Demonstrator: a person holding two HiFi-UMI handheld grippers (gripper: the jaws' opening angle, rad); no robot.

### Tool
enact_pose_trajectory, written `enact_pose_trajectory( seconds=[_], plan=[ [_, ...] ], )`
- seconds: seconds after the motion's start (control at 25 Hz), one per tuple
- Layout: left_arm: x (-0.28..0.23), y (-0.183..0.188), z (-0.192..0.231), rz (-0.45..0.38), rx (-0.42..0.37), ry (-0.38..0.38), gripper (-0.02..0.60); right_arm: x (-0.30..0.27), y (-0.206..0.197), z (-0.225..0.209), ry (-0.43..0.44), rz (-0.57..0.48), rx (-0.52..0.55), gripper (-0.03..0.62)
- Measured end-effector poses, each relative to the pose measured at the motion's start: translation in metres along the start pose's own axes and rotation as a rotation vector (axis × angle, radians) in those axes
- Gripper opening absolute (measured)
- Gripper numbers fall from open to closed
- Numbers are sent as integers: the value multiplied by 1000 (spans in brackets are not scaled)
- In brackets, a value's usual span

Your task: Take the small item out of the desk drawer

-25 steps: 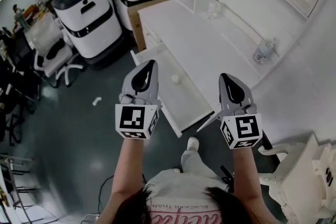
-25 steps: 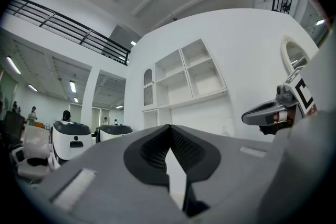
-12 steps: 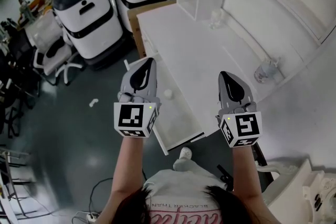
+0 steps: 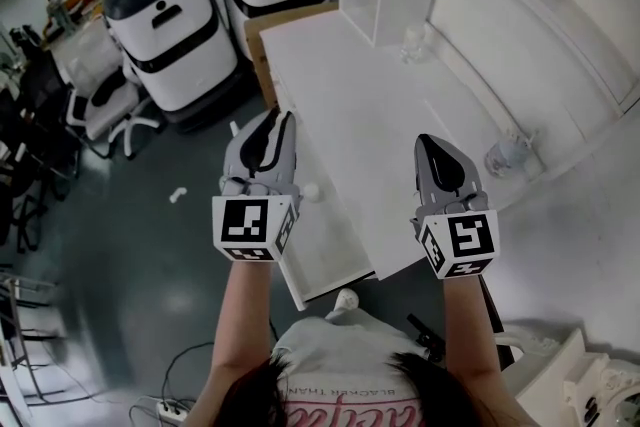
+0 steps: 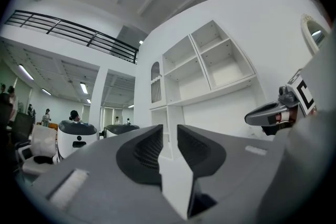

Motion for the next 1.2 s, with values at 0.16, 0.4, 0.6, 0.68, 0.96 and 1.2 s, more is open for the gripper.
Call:
enact_pose_trajectory(
  seconds=[0.16, 0.4, 0.6, 0.68, 0.96, 1.2],
  plan=[
    [-10, -3, 2, 21, 3, 3, 188, -10, -5, -6, 16, 0, -5, 0],
    [-19, -7, 6, 36, 22, 21, 336, -19, -11, -10, 33, 6, -10, 0],
    [-24, -11, 10, 46, 25, 29, 451, -25, -14, -12, 33, 14, -14, 0],
    [-24, -13, 12, 54, 23, 29, 451, -25, -15, -12, 31, 20, -18, 0],
    [-22, -29, 20, 108, 29, 23, 437, -25, -27, -1, 29, 69, -39, 0],
    [-19, -60, 27, 193, 55, 15, 428, -20, -47, 12, 25, 143, -64, 0]
  ],
)
Point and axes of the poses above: the fingertips, and each gripper's own axes: x backward along the fingers, z to its left, y out of its top, the point moved 8 cm from there along x, backward along the fingers, and after that the axes turned 15 degrees about x, right-handed, at the moved point
